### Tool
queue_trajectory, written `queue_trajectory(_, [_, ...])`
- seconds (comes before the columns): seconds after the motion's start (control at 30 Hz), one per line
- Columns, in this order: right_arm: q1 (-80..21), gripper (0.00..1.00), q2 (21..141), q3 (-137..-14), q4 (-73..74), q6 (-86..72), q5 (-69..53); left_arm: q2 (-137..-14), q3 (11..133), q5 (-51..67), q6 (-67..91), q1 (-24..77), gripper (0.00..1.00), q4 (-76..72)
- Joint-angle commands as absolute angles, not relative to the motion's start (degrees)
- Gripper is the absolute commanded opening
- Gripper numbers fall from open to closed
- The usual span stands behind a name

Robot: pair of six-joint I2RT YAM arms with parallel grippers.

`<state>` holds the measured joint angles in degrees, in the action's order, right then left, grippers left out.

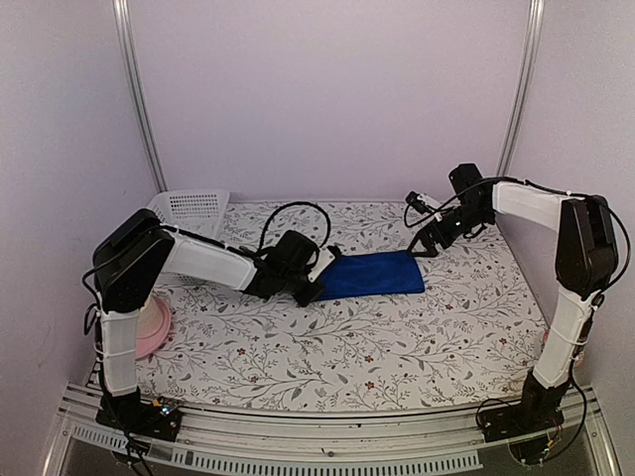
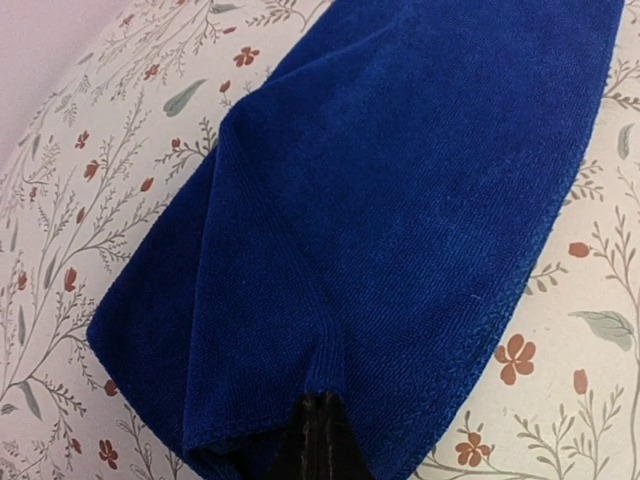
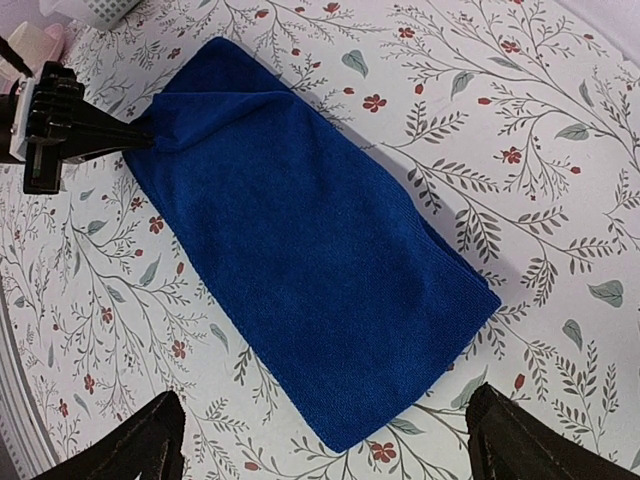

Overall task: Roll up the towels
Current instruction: Smooth out the towel at the center of the board.

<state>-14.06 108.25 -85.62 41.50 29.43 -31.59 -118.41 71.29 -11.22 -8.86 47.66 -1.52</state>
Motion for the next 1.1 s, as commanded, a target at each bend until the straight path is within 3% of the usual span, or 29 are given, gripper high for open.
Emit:
queue_trajectory(0.0, [-13.9, 0.99, 109.8, -85.2, 40.8, 29.6, -32.3, -116.8, 72.4, -13.8, -8.1, 46.9, 0.00, -4.0])
queue_trajectory(0.33, [-13.9, 0.99, 110.5, -85.1, 41.0, 29.7, -32.4, -114.4, 72.7, -17.0, -3.4, 42.4, 0.00, -6.0])
queue_trajectory(0.5, [-13.9, 0.99, 110.6, -85.1, 41.1, 29.8, -32.1, -113.4, 71.9, -11.6, -3.5, 40.9, 0.00, -6.6])
queue_trajectory(0.67, [-13.9, 0.99, 110.9, -85.2, 41.1, 29.8, -31.9, -110.9, 68.9, -5.1, -6.1, 42.3, 0.40, -8.7])
queue_trajectory(1.07, [-13.9, 0.99, 110.9, -85.2, 41.3, 29.8, -31.6, -116.3, 72.0, -1.7, -9.1, 44.2, 0.46, -4.8])
